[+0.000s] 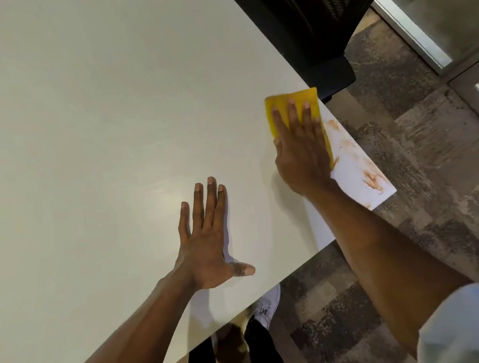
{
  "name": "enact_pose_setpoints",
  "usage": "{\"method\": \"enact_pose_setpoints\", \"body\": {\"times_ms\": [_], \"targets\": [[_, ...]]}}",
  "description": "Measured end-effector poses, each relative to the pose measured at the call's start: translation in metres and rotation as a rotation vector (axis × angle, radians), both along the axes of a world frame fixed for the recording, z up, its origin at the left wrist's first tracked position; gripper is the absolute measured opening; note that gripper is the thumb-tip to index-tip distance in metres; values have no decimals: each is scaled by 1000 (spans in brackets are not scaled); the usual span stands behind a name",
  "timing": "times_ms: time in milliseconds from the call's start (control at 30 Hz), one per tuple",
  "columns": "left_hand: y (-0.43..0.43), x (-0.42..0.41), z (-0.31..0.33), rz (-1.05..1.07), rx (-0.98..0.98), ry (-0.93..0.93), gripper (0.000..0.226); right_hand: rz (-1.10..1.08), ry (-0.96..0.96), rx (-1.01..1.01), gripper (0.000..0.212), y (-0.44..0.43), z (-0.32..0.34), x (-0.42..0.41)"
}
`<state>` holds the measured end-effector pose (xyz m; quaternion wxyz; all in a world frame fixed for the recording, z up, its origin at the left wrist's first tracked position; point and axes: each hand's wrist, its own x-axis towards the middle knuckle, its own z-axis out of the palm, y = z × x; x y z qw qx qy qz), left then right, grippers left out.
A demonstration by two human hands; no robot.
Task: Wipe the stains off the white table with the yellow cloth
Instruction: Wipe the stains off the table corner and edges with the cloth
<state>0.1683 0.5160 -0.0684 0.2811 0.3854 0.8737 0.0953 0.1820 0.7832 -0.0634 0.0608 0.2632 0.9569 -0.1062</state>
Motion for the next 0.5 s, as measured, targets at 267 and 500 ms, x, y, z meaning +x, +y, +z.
{"method": "enact_pose_setpoints", "body": {"times_ms": [267, 500], "targets": [[2, 0, 1, 3, -6, -14, 166, -4, -18, -51, 69, -87, 5, 72], [2, -1, 3, -14, -36, -17, 165, -49, -24, -2, 66, -29, -3, 39]]}}
